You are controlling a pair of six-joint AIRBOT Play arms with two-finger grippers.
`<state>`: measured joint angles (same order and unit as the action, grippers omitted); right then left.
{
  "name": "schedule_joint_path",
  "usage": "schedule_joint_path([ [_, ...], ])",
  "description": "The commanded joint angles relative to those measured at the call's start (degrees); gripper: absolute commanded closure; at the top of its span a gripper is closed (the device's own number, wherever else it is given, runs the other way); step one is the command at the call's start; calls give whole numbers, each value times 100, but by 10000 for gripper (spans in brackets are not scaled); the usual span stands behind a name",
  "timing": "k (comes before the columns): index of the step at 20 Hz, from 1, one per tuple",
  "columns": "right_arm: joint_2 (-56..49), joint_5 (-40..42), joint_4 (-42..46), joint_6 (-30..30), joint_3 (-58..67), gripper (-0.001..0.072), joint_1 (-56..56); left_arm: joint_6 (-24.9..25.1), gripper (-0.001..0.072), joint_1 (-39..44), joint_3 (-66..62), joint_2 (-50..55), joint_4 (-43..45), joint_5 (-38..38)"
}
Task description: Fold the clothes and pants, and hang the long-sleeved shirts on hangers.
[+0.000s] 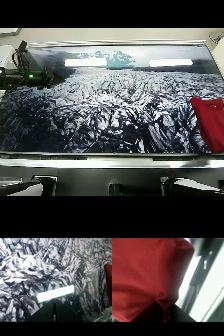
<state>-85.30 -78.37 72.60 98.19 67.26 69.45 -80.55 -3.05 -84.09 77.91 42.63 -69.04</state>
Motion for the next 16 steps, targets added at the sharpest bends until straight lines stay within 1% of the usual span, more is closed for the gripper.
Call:
schedule_joint_path([
  [1,140,76,680,11,-289,672,22,-2,688,4,-4,4,4,-4],
  [4,173,63,1008,13,-289,672,22,-2,688,4,-4,4,2,-2],
  [11,173,98,1014,24,-289,667,22,-2,688,4,-4,4,2,-2],
  [12,173,101,1010,61,-280,576,22,-2,688,4,-4,4,2,-2],
  [13,173,120,931,59,-216,457,22,-2,688,4,-4,4,2,0],
  [14,175,4,728,55,-31,284,22,-2,688,4,-4,4,2,0],
  [15,175,-164,426,35,227,205,20,-2,688,4,-4,4,2,0],
  [16,179,-365,24,68,555,198,9,-2,688,4,-4,4,2,-2],
])
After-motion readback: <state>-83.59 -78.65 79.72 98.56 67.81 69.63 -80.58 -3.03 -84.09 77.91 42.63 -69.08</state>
